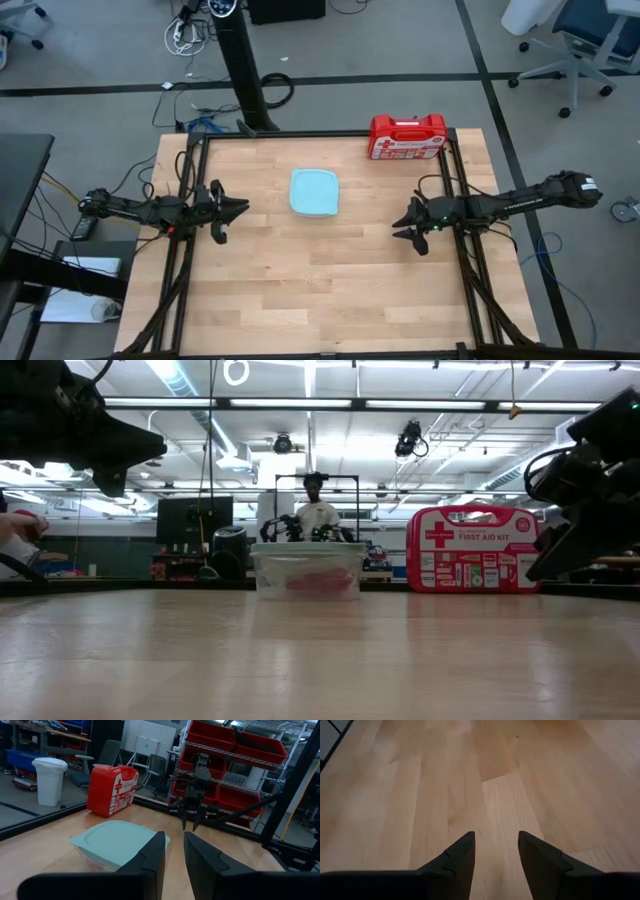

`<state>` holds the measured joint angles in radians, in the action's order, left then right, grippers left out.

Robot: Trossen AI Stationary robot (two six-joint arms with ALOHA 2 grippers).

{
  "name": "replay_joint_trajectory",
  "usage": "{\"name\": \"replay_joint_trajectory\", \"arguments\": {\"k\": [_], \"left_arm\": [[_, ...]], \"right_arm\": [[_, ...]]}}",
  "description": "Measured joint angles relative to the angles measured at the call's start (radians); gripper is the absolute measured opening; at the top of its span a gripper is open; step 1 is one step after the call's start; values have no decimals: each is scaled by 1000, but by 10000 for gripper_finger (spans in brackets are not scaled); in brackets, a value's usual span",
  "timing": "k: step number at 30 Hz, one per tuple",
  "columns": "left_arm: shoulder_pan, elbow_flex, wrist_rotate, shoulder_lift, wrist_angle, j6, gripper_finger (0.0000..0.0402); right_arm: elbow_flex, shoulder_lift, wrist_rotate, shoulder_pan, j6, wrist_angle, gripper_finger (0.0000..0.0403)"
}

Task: Roll bandage
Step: Return to Home Position

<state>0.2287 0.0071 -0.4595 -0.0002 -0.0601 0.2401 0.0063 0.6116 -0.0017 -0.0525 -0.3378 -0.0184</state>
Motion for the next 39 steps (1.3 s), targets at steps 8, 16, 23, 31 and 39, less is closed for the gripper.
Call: {"name": "replay_joint_trajectory", "arguments": {"k": [8, 16, 23, 31, 39], "left_arm": [[0, 0, 0, 0, 0, 0, 76], [0, 0, 0, 0, 0, 0, 76], [0, 0, 0, 0, 0, 0, 76], [0, 0, 0, 0, 0, 0, 76], [0, 0, 0, 0, 0, 0, 76]], "right_arm": [[0, 8, 0, 0, 0, -7, 152], [0, -2, 0, 0, 0, -8, 152], [0, -18, 0, 0, 0, -10, 152], [0, -113, 0, 0, 0, -8, 152], [0, -279, 0, 2, 0, -6, 152]]}}
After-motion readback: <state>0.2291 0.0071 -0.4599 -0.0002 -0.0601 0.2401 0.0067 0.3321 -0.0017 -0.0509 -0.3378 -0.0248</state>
